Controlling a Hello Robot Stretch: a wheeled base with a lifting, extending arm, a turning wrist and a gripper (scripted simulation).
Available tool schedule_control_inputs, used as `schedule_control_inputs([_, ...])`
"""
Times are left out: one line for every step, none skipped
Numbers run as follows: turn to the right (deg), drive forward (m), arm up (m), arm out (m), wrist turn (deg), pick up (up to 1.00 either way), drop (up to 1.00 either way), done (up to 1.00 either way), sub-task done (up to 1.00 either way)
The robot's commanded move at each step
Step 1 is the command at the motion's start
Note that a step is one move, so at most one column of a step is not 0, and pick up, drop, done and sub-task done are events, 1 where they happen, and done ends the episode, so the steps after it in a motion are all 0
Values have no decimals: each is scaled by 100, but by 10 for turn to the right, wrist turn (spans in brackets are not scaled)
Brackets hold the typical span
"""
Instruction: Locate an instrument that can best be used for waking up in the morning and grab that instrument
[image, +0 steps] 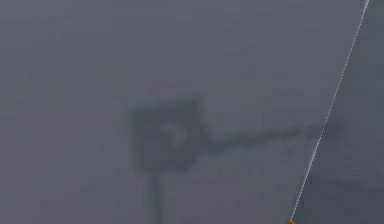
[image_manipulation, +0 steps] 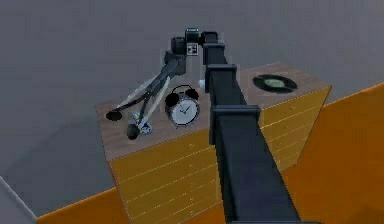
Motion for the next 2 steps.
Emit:
schedule_control_inputs([0, 0, 0, 0, 450, 0, 0, 0, 0])
schedule_control_inputs([0, 0, 0, 0, 450, 0, 0, 0, 0])
